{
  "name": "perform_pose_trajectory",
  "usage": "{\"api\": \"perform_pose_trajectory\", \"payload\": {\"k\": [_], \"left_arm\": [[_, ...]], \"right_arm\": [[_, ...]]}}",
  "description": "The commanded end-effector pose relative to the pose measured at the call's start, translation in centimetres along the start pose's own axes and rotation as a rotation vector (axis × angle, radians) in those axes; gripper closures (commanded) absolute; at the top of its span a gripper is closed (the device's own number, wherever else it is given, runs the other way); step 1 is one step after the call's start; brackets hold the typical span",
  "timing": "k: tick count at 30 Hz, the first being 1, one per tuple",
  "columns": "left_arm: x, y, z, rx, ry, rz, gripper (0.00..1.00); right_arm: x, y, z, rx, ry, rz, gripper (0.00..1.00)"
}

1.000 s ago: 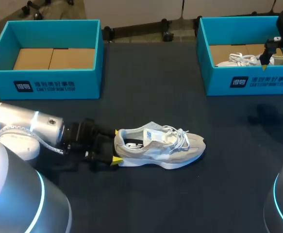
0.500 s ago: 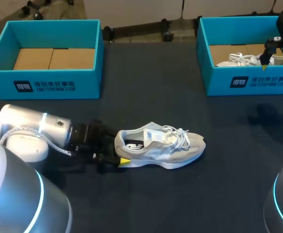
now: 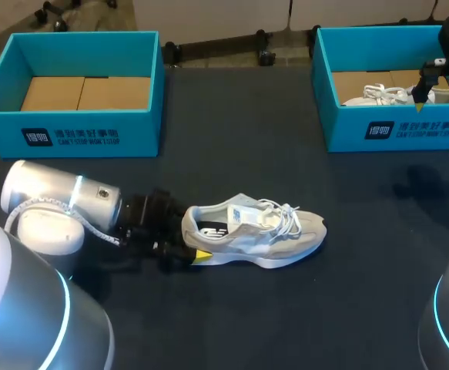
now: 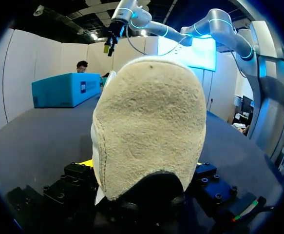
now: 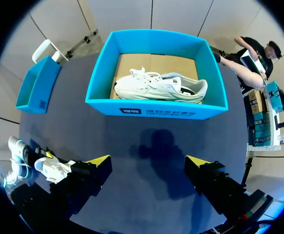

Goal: Take the shoe out of the shoebox, open the shoe tongue, remove and reinsert the insole, then place the shoe into the shoebox

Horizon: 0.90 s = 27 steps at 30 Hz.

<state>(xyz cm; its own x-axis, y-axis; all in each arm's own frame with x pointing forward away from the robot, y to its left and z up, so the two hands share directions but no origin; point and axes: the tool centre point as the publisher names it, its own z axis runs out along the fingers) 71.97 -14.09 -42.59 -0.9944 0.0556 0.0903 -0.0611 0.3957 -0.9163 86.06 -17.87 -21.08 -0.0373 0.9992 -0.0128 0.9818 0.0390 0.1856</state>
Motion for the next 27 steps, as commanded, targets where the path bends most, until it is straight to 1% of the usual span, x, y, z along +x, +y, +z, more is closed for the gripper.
{"api": "perform_pose_trajectory", "payload": {"k": [1, 13, 20, 27], "left_arm": [[-0.6, 0.2, -0.2, -0.014, 0.013, 0.001, 1.00], [-1.7, 0.4, -1.5, -0.025, 0.002, 0.005, 1.00], [-1.6, 0.8, -1.6, -0.043, 0.035, 0.012, 1.00], [-1.6, 0.9, -1.7, -0.048, 0.036, 0.011, 1.00]], "right_arm": [[0.0, -0.1, 0.0, -0.002, 0.001, 0.000, 0.00], [0.0, -0.1, 0.0, -0.002, 0.001, 0.000, 0.00], [0.0, -0.1, 0.0, -0.002, 0.001, 0.000, 0.00], [0.0, -0.1, 0.0, -0.002, 0.001, 0.000, 0.00]]}}
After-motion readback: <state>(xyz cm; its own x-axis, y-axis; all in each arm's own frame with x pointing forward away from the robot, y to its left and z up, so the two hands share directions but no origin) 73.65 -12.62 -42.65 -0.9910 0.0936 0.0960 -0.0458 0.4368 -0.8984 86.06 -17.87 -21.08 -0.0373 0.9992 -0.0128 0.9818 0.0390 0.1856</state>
